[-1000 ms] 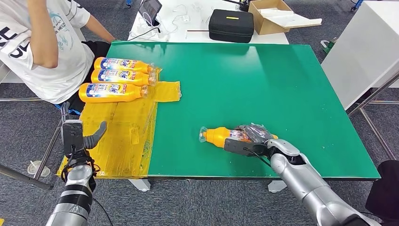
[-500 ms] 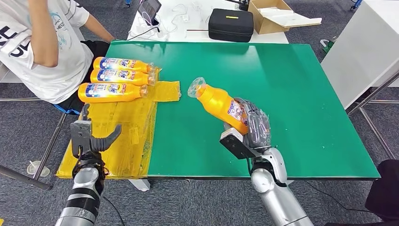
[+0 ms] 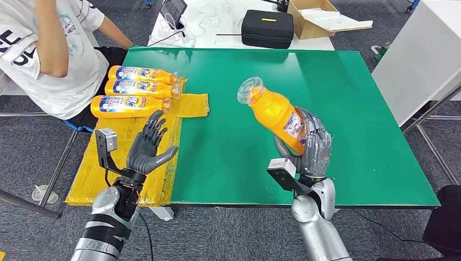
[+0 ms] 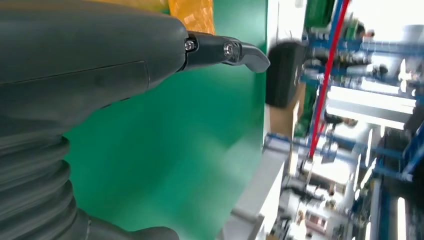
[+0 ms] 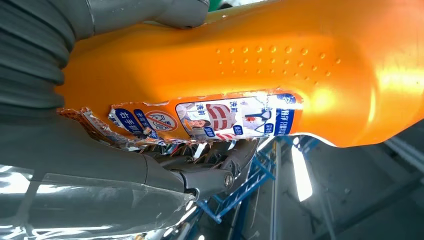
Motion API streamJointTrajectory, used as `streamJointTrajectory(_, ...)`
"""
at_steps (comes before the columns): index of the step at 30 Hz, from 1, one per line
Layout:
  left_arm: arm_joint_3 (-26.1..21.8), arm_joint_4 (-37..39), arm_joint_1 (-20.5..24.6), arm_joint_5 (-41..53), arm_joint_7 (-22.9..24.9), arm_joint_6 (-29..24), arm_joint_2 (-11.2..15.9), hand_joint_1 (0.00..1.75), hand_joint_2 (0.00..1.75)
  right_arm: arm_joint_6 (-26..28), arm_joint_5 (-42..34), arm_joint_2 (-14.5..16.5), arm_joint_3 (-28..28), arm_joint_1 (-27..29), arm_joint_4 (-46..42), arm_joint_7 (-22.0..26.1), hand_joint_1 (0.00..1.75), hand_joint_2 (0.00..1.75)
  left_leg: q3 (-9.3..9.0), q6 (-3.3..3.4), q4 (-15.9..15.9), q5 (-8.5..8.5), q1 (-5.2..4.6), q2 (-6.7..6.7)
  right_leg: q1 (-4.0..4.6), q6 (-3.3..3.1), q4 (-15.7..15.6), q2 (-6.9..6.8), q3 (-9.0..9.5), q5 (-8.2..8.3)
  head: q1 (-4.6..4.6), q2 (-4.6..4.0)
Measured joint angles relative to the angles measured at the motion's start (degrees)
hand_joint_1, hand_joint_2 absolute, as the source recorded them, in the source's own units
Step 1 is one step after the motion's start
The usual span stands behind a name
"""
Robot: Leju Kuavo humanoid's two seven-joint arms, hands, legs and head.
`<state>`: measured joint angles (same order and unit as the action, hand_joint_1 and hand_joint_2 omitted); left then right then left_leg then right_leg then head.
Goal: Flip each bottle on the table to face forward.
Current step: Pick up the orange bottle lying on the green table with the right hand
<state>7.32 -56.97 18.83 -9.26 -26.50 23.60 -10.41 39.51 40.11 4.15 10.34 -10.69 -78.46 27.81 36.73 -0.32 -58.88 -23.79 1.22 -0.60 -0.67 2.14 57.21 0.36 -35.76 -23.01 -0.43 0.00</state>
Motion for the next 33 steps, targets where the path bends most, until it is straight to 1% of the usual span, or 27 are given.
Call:
streamJointTrajectory(6, 2.7, -1.5, -0.2, -0.8, 0.2, 0.8, 0.7, 0.00, 1.75, 0.0, 0.2, 1.0, -0.7, 0.0, 2.5, 1.1, 1.75, 1.75, 0.01, 0.00, 0.0, 0.00, 0.01, 0.00, 0.01, 0.00, 0.0, 0.00, 0.00, 0.00, -0.01, 0.01)
streamJointTrajectory(9, 4.1, -1.7, -0.1, -1.6, 0.4, 2.6, 1.1, 0.00, 1.75, -0.2, 0.1, 1.6, -0.7, -0.3, 4.2, 2.5, 1.75, 1.75, 0.01, 0.00, 0.0, 0.00, 0.01, 0.00, 0.01, 0.00, 0.0, 0.00, 0.00, 0.00, 0.01, 0.00)
streamJointTrajectory(13, 7.6, -1.3, 0.8, -2.0, 0.4, 4.0, 1.3, 0.00, 1.75, -0.1, -1.1, 4.0, 0.2, -1.6, 9.5, 6.7, 1.75, 1.75, 0.02, 0.00, 0.0, 0.00, 0.01, 0.02, 0.01, 0.00, 0.0, 0.00, -0.01, 0.00, 0.00, 0.00)
streamJointTrajectory(16, 10.5, -0.6, 1.7, -2.1, -0.1, 4.2, 1.3, 0.00, 1.75, 0.0, -2.2, 6.3, 1.8, -3.0, 13.9, 8.4, 1.75, 1.75, 0.01, -0.01, 0.0, 0.01, 0.02, 0.02, 0.02, 0.00, 0.0, 0.01, -0.01, 0.00, -0.01, 0.00)
streamJointTrajectory(20, 13.4, 0.4, 2.6, -2.3, -0.3, 4.8, 1.3, 0.00, 1.75, 0.0, -2.2, 8.8, 3.8, -4.9, 18.7, 9.3, 1.75, 1.75, 0.01, -0.02, 0.0, 0.02, 0.03, 0.02, 0.02, 0.00, 0.0, 0.01, -0.02, 0.00, -0.01, 0.00)
streamJointTrajectory(25, 16.2, 3.1, 4.0, -3.1, -0.4, 6.3, 1.2, 0.00, 1.75, 0.1, 0.2, 11.7, 5.4, -7.5, 23.3, 9.6, 1.75, 1.75, 0.02, -0.02, 0.0, 0.02, 0.02, 0.02, 0.02, 0.00, 0.0, 0.01, -0.03, 0.00, 0.01, 0.00)
streamJointTrajectory(29, 17.2, 5.3, 5.5, -4.0, -0.5, 7.2, 1.1, 0.00, 1.75, 0.5, 0.0, 13.5, 6.4, -9.2, 26.4, 9.8, 1.75, 1.75, 0.02, -0.02, 0.0, 0.02, 0.02, 0.02, 0.02, 0.00, 0.0, 0.01, -0.03, 0.00, 0.01, 0.00)
streamJointTrajectory(33, 17.7, 7.0, 6.3, -5.2, -0.8, 7.6, 1.1, 0.00, 1.75, 0.6, -0.7, 14.7, 7.4, -10.1, 28.6, 9.8, 1.75, 1.75, 0.02, -0.02, 0.0, 0.02, 0.02, 0.04, 0.02, 0.00, 0.0, 0.01, -0.04, 0.00, 0.01, 0.00)
